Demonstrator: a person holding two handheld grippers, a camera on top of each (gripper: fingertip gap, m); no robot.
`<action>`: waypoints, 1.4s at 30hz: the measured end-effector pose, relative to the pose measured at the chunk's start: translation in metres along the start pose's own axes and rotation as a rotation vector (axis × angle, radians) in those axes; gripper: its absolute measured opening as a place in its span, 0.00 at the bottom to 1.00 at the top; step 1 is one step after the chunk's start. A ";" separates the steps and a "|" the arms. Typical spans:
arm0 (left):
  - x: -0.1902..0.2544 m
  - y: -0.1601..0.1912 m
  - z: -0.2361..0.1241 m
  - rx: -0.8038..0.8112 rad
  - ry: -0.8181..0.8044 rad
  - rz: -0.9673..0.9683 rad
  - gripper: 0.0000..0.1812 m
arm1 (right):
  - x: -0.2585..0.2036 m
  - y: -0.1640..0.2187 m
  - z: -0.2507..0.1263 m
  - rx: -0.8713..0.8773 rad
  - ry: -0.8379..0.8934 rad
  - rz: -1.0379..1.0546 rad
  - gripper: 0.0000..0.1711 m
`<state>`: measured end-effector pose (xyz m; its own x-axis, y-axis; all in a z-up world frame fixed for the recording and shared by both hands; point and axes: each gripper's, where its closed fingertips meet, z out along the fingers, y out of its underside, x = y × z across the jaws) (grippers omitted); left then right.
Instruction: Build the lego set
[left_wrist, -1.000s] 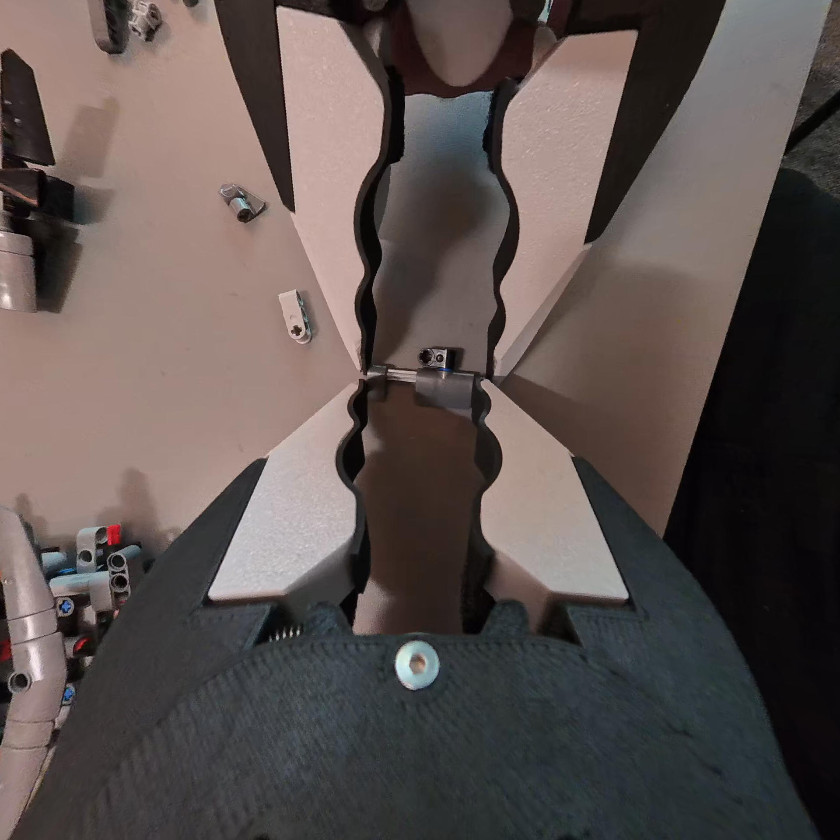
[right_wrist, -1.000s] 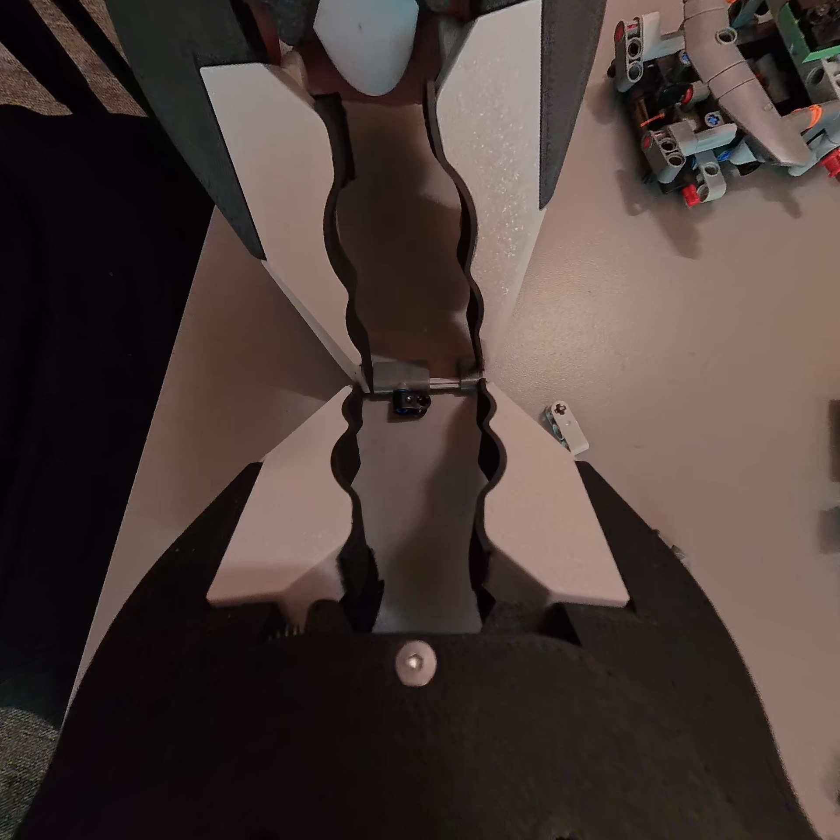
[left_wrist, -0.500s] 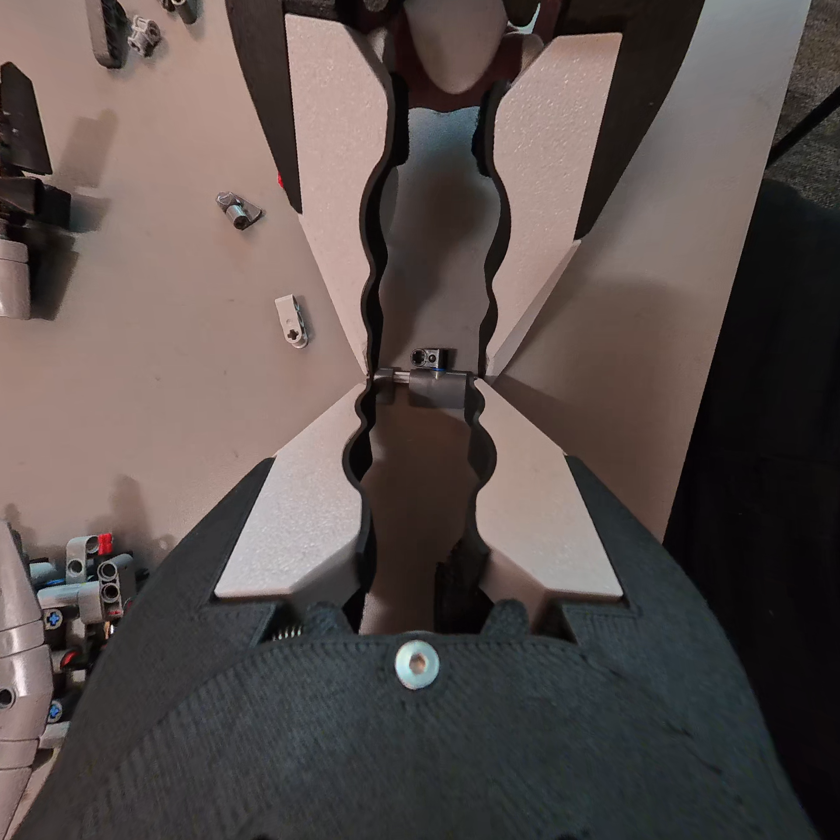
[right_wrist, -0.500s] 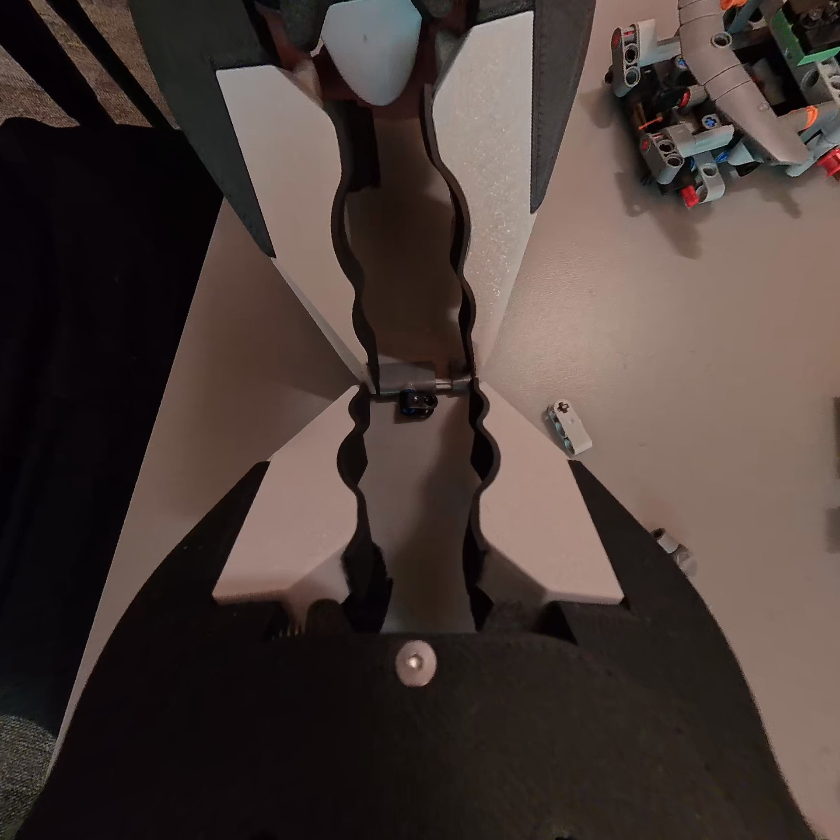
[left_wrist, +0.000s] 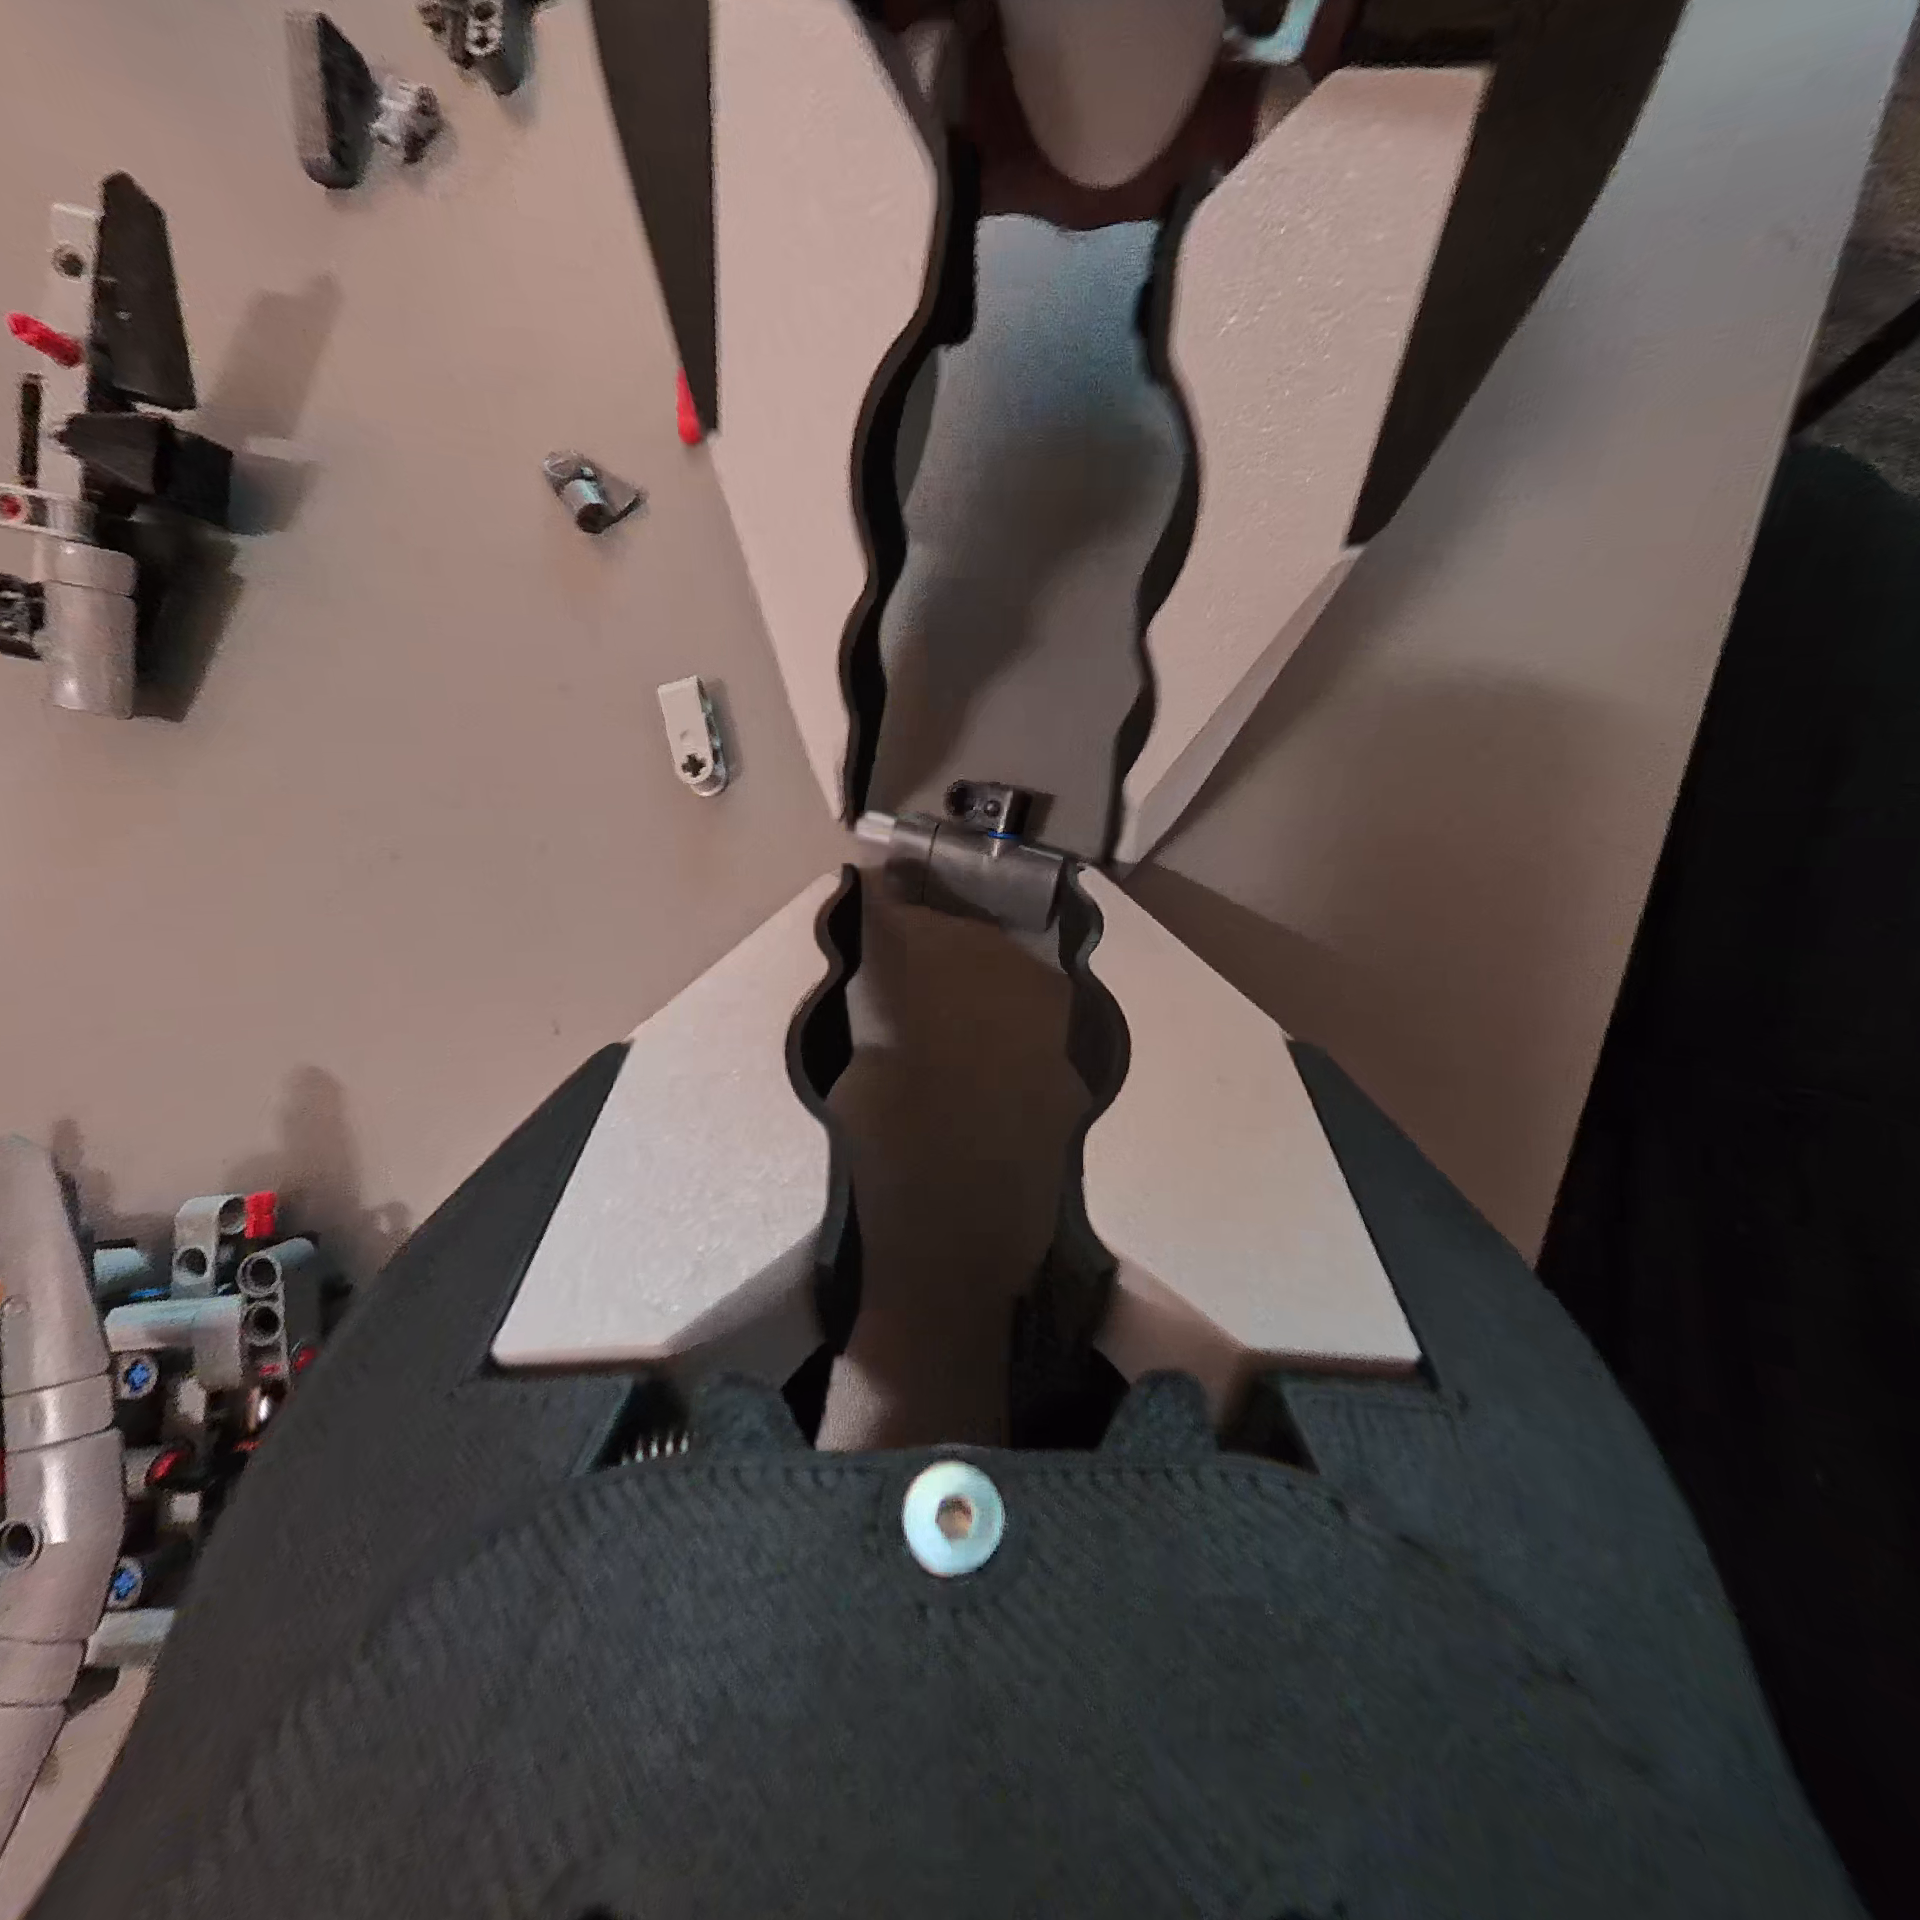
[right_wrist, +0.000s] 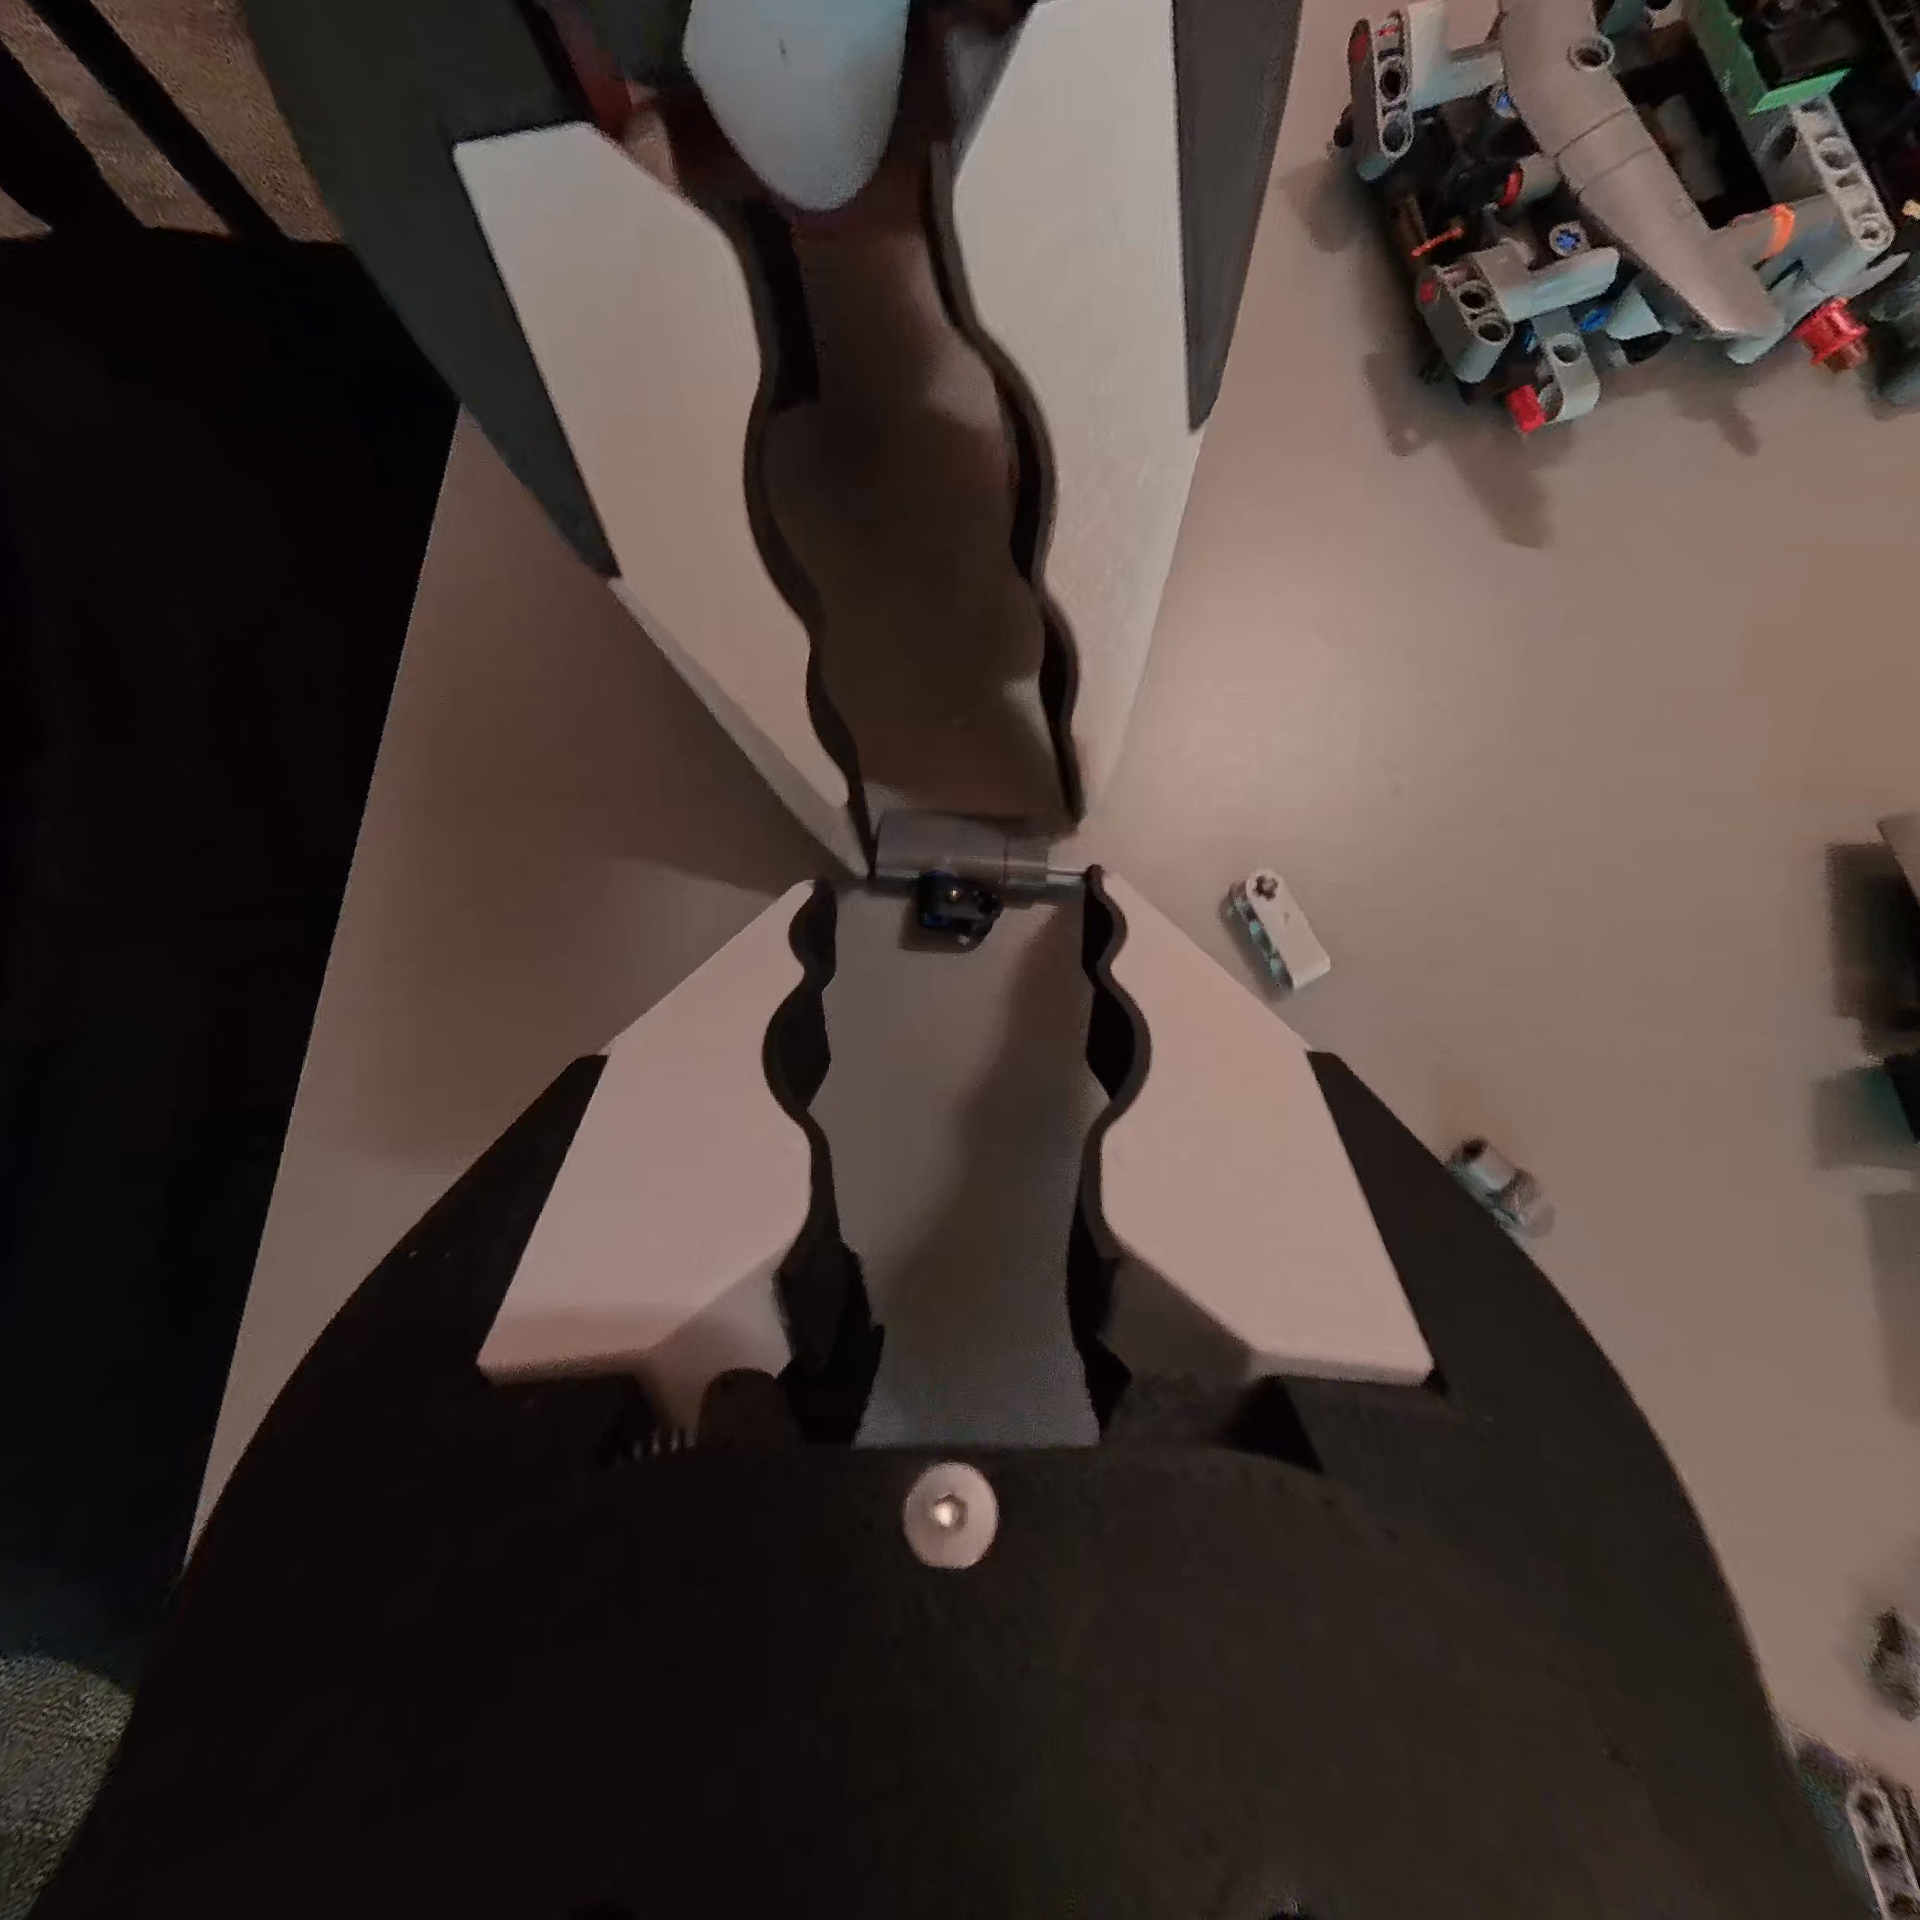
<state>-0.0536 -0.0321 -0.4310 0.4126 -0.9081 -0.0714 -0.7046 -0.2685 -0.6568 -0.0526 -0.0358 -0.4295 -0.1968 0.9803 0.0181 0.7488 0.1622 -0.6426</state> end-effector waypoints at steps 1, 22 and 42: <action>-0.002 0.001 -0.001 -0.008 -0.016 -0.002 0.21 | 0.000 0.002 -0.003 -0.007 0.011 0.000 0.29; -0.004 0.015 -0.074 0.142 -0.309 -0.056 0.26 | -0.040 0.005 -0.076 0.158 0.305 0.096 0.32; -0.001 0.007 -0.032 0.048 -0.190 -0.132 0.22 | -0.015 0.029 -0.085 0.145 0.378 0.191 0.25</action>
<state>-0.0777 -0.0429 -0.4119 0.6043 -0.7878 -0.1195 -0.6105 -0.3614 -0.7047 0.0258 -0.0360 -0.3830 0.2015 0.9680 0.1498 0.6475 -0.0169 -0.7619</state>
